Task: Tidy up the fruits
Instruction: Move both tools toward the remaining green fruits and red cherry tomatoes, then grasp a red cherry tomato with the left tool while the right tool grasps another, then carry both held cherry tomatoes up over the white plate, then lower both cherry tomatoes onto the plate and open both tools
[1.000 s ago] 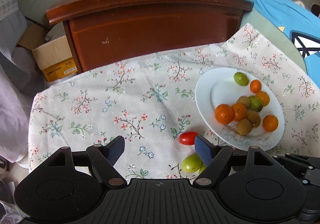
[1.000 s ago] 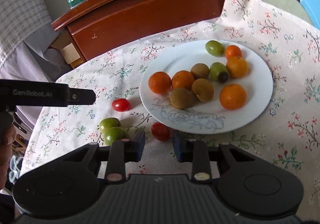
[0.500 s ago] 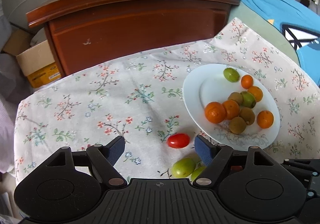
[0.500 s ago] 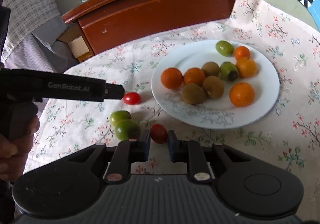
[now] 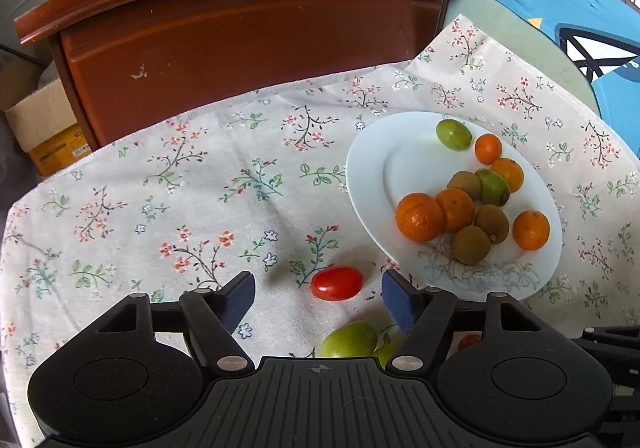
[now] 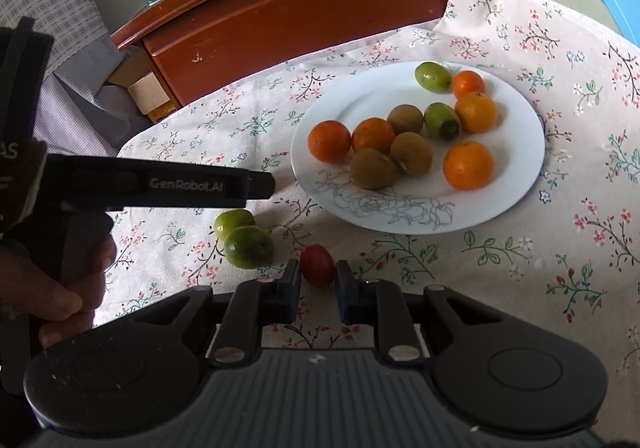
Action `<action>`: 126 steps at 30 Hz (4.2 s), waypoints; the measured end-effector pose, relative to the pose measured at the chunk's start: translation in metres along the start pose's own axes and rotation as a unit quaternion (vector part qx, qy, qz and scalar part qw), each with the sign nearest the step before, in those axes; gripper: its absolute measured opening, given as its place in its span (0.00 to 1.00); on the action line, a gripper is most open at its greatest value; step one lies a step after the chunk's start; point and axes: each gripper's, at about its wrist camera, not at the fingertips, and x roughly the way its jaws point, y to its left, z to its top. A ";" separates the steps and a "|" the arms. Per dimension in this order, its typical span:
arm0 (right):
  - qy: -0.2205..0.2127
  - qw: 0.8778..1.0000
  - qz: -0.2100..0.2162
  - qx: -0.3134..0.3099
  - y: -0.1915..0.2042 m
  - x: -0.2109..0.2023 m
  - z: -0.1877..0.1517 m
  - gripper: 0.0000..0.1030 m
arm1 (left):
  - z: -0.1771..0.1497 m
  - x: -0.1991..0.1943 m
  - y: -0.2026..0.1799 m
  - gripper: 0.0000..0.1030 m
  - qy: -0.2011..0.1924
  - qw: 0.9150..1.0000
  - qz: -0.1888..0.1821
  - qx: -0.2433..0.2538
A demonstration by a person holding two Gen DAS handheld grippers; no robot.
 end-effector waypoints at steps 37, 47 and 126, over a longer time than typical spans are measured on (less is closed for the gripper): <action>-0.012 1.000 0.016 0.003 0.000 -0.005 0.006 0.18 | -0.006 -0.020 0.006 0.26 -0.024 0.999 0.016 -0.021; -0.051 0.998 0.026 0.015 -0.006 -0.021 0.026 0.18 | 0.001 -0.042 0.011 0.26 -0.059 0.998 0.020 -0.029; -0.056 0.996 0.057 0.037 -0.045 -0.004 0.096 0.27 | 0.025 -0.073 -0.006 0.80 -0.118 0.990 -0.015 -0.072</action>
